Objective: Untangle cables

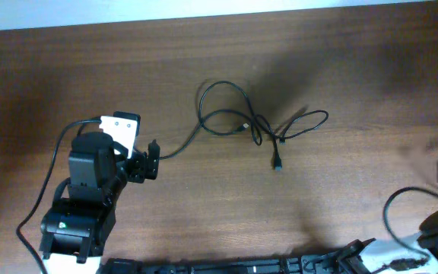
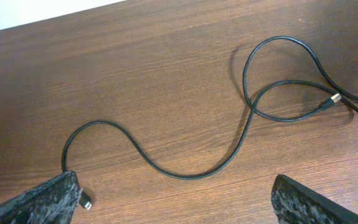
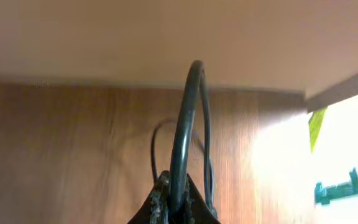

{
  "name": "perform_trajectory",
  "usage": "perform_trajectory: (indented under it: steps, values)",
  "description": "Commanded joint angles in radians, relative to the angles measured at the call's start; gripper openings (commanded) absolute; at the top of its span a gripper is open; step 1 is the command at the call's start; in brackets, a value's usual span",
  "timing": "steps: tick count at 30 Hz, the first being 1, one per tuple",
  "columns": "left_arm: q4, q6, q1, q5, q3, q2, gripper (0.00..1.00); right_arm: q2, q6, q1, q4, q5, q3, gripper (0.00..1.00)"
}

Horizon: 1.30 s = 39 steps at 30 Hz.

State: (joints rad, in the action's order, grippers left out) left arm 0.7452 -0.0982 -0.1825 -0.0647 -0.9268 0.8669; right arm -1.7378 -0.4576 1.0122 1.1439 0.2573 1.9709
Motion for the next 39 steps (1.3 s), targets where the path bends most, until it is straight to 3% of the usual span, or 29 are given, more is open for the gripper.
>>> perform_trajectory:
  steps: [1,2,5,6,10,12,14,21,25,29,35,38,39]
  values:
    - [-0.002,-0.016,0.004,-0.011,-0.002,-0.002,0.99,-0.070,-0.033,0.035,0.023,-0.124,0.002,0.04]
    - [-0.002,-0.016,0.004,-0.011,-0.002,-0.002,0.99,-0.084,-0.032,0.035,0.029,-0.142,0.002,0.07]
    - [-0.002,-0.016,0.004,-0.011,-0.002,-0.002,0.99,-0.103,-0.029,0.034,0.034,-0.214,0.002,0.83]
    - [-0.002,-0.016,0.004,-0.011,-0.002,-0.002,0.99,-0.103,-0.030,0.032,0.034,-0.222,0.002,0.99]
    - [-0.002,-0.016,0.004,-0.011,-0.002,-0.002,0.99,-0.103,-0.009,0.015,0.058,-0.233,0.002,0.99]
    - [-0.002,-0.016,0.004,-0.011,-0.002,-0.002,0.99,-0.103,0.183,-0.034,0.061,-0.443,-0.015,0.99]
    - [-0.002,-0.016,0.004,-0.011,-0.002,-0.002,0.99,-0.103,0.286,-0.086,0.056,-0.578,-0.043,0.99]
    - [-0.002,-0.016,0.004,-0.011,-0.002,-0.002,0.99,-0.104,0.455,-0.629,0.024,-0.669,-0.253,0.99]
    - [-0.002,-0.016,0.004,-0.011,-0.002,-0.002,0.99,-0.103,0.454,-0.974,-0.087,-0.665,-0.377,0.99]
    - [-0.002,-0.016,0.004,-0.011,-0.002,-0.002,0.99,-0.103,0.450,-1.202,-0.121,-0.665,-0.444,0.99]
    - [-0.002,-0.016,0.004,-0.011,-0.002,-0.002,0.99,-0.103,0.448,-1.340,-0.150,-0.608,-0.516,0.99]
    - [-0.002,-0.016,0.004,-0.011,-0.002,-0.002,0.99,-0.103,0.417,-1.353,-0.257,-0.609,-0.616,1.00]
    - [-0.002,-0.016,0.004,-0.011,-0.002,-0.002,0.99,-0.103,0.412,-1.353,-0.317,-0.616,-0.664,0.79]
